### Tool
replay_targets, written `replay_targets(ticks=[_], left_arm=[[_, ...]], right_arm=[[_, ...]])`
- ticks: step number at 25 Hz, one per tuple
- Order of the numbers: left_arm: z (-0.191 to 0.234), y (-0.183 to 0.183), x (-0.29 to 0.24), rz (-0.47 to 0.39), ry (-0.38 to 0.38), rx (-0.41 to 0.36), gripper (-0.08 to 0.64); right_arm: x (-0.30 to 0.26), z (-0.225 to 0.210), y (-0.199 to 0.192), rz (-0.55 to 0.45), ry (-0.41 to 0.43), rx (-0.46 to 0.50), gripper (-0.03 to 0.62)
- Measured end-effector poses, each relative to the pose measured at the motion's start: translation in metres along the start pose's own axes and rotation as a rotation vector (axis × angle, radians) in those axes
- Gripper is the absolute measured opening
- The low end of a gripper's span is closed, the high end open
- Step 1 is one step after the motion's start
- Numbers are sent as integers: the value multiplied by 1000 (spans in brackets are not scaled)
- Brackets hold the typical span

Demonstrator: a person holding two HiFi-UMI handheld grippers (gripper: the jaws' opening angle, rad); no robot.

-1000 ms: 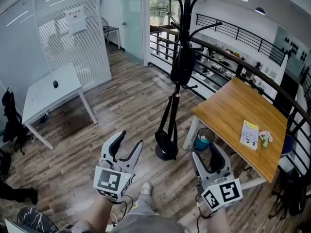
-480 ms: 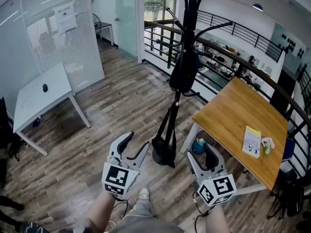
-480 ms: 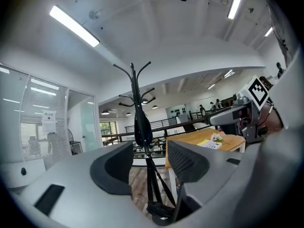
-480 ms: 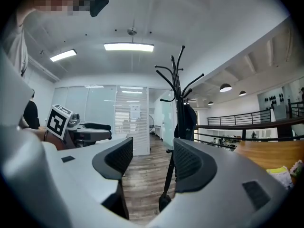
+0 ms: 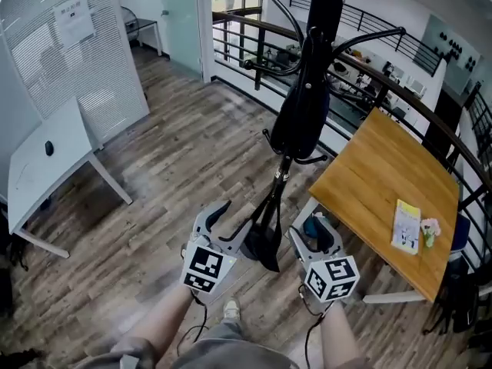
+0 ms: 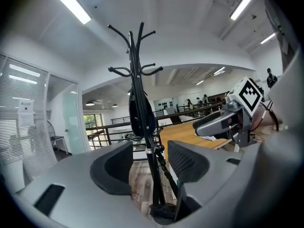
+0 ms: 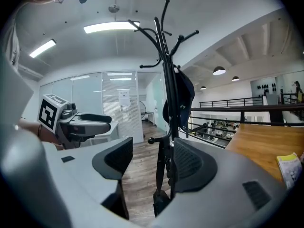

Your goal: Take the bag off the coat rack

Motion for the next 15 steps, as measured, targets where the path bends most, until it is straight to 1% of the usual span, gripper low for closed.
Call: replay_targets(ticks=[3,5,10,15], left_arm=[[10,-19,-37,27,-62,-15,245],[15,-33,-61,53,-95,-12,245],[19,-65,-110,142,-151,-1,245],[8,-83,-146,194,-204,-3,245]], right_arm=[[-38,-6,-16,35,-4,-39,264],[-61,-11,-25,53,-8,-54,264],[-112,-21,-50,131,-17,-33,264],[-147,-39,-78,189,-38,-21,264]])
Point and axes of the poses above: the fingertips, and each gripper's own axes: x backward along the fingers, z to its left, y out of its top, the point moved 4 cm from there along x, backward along the fingers, and after that the axes turned 7 degrees about z, right-handed, at the moved point
